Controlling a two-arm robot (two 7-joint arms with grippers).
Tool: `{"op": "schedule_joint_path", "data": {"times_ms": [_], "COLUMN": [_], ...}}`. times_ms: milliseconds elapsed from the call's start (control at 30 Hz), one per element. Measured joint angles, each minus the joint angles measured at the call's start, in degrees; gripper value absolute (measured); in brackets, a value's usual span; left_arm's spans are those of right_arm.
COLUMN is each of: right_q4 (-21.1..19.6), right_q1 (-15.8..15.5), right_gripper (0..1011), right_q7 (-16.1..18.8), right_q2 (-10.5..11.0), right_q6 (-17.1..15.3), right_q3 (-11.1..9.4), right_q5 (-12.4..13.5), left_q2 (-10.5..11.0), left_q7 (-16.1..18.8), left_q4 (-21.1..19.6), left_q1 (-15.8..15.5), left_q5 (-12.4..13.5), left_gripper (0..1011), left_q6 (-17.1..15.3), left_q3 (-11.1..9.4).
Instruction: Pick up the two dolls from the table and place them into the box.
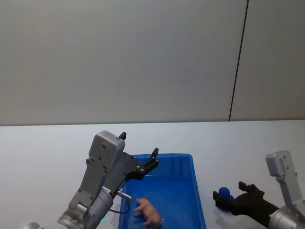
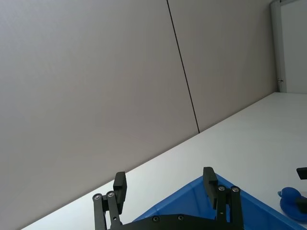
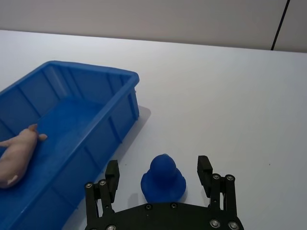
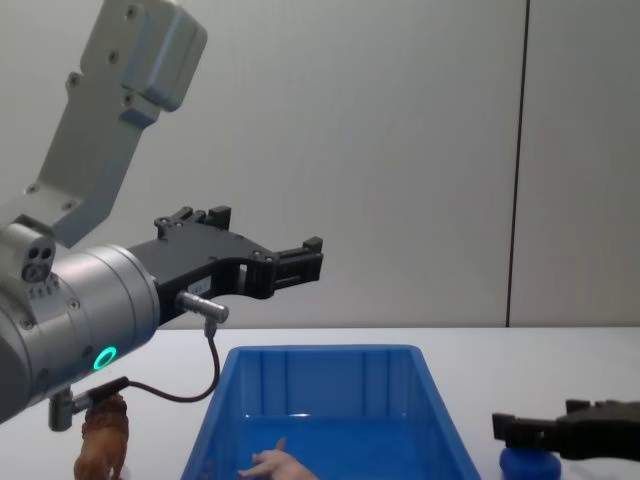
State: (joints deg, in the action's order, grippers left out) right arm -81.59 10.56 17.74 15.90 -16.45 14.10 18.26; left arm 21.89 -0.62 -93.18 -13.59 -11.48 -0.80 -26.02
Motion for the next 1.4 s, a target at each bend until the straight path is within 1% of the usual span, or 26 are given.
{"op": "schedule_joint_path", "data": {"times_ms": [200,300,333,400,467,533,633,733,800,833,933,967,1000,1033,1067,1200,1400], "right_q4": [2.5,3.3,3.6,4.0,4.6,5.0,5.5,5.8,5.9,6.0,6.0,6.0,5.8,5.7,5.5,4.4,2.3], "right_q1": [1.1,1.5,1.7,1.8,2.1,2.3,2.5,2.6,2.7,2.7,2.7,2.7,2.7,2.6,2.5,2.2,1.8], "right_gripper": [1001,967,929,902,833,806,688,627,534,510,420,420,351,337,302,265,235], "right_q7": [0.5,0.7,0.8,0.9,0.9,1.0,1.0,0.9,0.9,0.8,0.7,0.6,0.5,0.4,0.3,0.0,-0.1], "right_q2": [-0.6,-0.9,-1.0,-1.1,-1.2,-1.3,-1.4,-1.5,-1.5,-1.5,-1.6,-1.6,-1.5,-1.5,-1.5,-1.3,-1.1], "right_q6": [0.2,0.2,0.2,0.2,0.2,0.1,0.0,0.0,0.0,0.1,0.5,0.6,1.0,1.3,1.8,3.2,5.1], "right_q3": [0.5,0.6,0.7,0.8,0.9,1.0,1.1,1.1,1.1,1.2,1.2,1.2,1.2,1.2,1.3,1.3,1.4], "right_q5": [-0.7,-1.0,-1.1,-1.2,-1.4,-1.5,-1.6,-1.7,-1.8,-1.9,-2.1,-2.1,-2.3,-2.4,-2.6,-3.2,-4.0], "left_q2": [0.0,0.0,0.0,0.0,0.0,0.0,0.0,0.0,0.0,0.0,0.0,0.0,0.0,0.0,0.0,0.0,0.0], "left_q7": [0.0,0.0,0.0,0.0,0.0,0.0,0.0,0.0,0.0,0.0,0.0,0.0,0.0,0.0,0.0,0.0,0.0], "left_q4": [0.0,0.0,0.0,0.0,0.0,0.0,0.0,0.0,0.0,0.0,0.0,0.0,0.0,0.0,0.0,0.0,0.0], "left_q1": [0.0,0.0,0.0,0.0,0.0,0.0,0.0,0.0,0.0,0.0,0.0,0.0,0.0,0.0,0.0,0.0,0.0], "left_q5": [0.0,0.0,0.0,0.0,0.0,0.0,0.0,0.0,0.0,0.0,0.0,0.0,0.0,0.0,0.0,0.0,0.0], "left_gripper": [1002,1002,1002,1002,1001,1002,1001,1002,1002,1002,1002,1001,1002,1001,1002,1002,1001], "left_q6": [0.0,0.0,0.0,0.0,0.0,0.0,0.0,0.0,0.0,0.0,0.0,0.0,0.0,0.0,0.0,0.0,0.0], "left_q3": [0.0,0.0,0.0,0.0,0.0,0.0,0.0,0.0,0.0,0.0,0.0,0.0,0.0,0.0,0.0,0.0,0.0]}}
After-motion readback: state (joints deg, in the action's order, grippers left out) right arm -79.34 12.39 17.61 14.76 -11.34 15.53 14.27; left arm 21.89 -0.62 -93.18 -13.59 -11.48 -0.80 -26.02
